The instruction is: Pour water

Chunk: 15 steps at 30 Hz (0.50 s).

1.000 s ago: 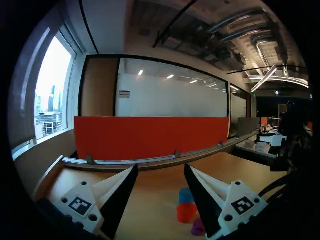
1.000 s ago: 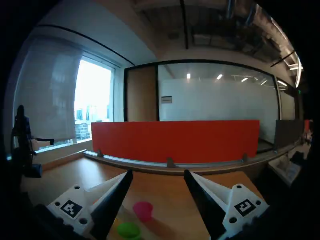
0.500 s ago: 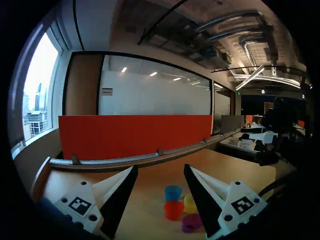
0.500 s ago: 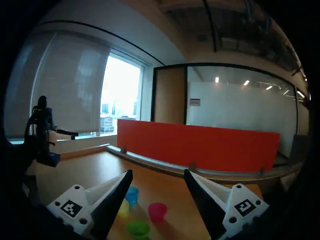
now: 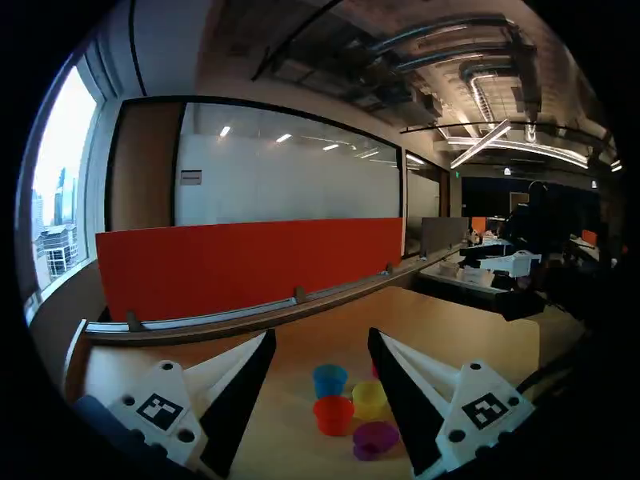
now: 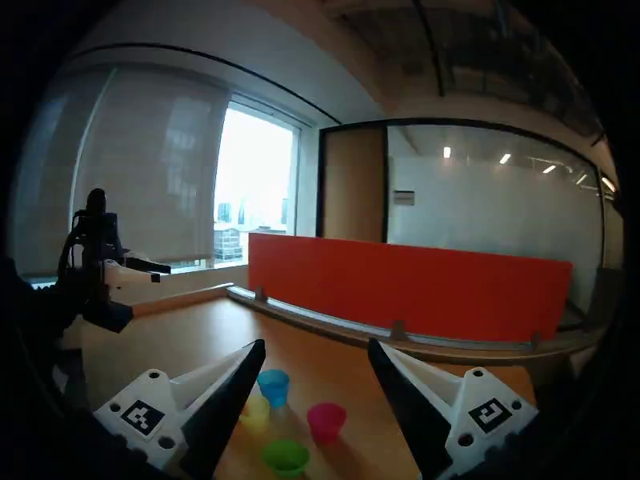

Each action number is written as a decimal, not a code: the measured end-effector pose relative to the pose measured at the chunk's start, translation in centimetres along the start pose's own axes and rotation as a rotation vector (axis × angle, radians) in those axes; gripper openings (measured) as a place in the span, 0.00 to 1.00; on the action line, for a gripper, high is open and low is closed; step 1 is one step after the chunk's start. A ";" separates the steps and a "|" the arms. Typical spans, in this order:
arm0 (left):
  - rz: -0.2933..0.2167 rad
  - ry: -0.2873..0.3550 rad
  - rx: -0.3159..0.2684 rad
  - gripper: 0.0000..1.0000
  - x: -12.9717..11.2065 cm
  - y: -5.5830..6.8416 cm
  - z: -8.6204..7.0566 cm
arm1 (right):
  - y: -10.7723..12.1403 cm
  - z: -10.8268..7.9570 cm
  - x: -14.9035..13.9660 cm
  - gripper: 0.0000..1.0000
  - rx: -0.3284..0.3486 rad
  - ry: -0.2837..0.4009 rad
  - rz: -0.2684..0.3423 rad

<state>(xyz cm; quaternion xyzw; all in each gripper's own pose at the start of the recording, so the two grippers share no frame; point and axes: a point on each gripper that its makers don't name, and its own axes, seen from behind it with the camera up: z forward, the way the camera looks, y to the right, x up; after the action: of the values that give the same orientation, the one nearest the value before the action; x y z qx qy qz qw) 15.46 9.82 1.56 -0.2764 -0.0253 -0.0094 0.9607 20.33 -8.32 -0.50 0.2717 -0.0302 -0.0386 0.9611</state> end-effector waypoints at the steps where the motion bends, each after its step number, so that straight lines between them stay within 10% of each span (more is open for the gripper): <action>1: 0.006 -0.005 -0.006 0.85 0.0 0.1 0.1 | 0.0 0.1 0.0 0.99 0.003 -0.005 -0.006; 15: 0.078 -0.066 -0.109 0.85 -0.6 1.3 2.3 | -1.0 0.7 -1.0 0.99 0.092 -0.078 -0.060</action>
<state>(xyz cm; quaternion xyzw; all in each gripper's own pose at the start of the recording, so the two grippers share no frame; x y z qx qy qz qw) 14.82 12.15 2.76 -0.3293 -0.0457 0.0359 0.9424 19.26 -9.49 -0.49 0.3147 -0.0614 -0.0766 0.9441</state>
